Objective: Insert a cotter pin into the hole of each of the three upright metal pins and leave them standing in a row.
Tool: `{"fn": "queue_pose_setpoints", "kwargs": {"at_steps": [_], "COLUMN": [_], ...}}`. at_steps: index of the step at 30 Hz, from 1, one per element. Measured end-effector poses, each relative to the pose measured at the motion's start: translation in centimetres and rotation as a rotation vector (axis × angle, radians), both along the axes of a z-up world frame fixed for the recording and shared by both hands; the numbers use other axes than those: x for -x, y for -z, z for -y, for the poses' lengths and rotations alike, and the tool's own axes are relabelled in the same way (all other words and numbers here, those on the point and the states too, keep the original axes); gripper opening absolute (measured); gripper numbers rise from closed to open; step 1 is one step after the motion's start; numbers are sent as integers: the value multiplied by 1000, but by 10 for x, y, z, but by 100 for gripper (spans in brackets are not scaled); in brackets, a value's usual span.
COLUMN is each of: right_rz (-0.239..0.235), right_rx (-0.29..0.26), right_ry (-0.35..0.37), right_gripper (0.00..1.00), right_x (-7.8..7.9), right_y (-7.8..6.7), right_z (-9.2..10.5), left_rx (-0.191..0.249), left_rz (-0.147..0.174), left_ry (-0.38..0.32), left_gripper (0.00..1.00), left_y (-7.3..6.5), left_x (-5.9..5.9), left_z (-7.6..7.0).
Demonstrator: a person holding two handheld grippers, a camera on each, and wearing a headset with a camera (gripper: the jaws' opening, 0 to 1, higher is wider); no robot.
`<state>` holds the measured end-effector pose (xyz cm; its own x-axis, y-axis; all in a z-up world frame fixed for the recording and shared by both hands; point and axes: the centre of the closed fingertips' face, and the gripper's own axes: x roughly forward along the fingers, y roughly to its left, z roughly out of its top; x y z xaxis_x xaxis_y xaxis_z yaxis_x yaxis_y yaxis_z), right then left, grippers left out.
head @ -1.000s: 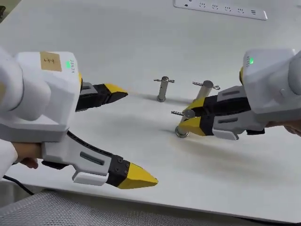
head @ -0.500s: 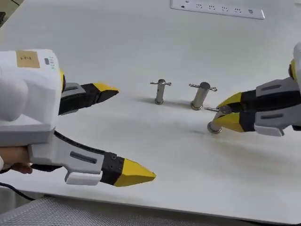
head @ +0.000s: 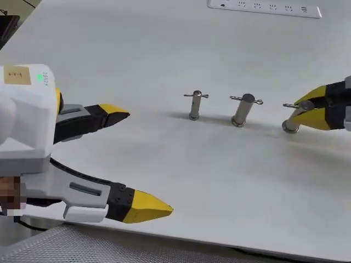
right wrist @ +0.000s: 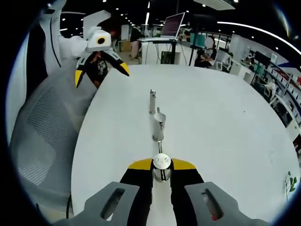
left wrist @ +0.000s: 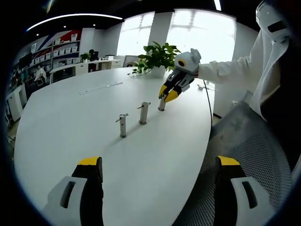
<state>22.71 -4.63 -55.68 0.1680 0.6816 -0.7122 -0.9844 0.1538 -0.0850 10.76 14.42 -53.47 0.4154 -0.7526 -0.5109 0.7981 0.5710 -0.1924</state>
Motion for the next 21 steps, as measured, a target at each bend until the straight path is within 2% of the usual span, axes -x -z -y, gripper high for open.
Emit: {"fn": "queue_pose_setpoints", "kwargs": {"at_steps": [3,8,21], "right_rz": [-34,-46,-39], "right_rx": [-19,-11,-35], "right_ry": [23,9,-28], "right_gripper": [8,8,8], "right_x": [-4,0,4], "right_y": [6,16,13], "right_z": [3,1,-7], "left_rx": [4,6,6], "left_rz": [0,0,-15], "left_ry": [8,14,35], "left_gripper": [99,99,99], "left_y": [-1,-1,2], "left_x": [2,4,8], "left_z": [5,9,17]}}
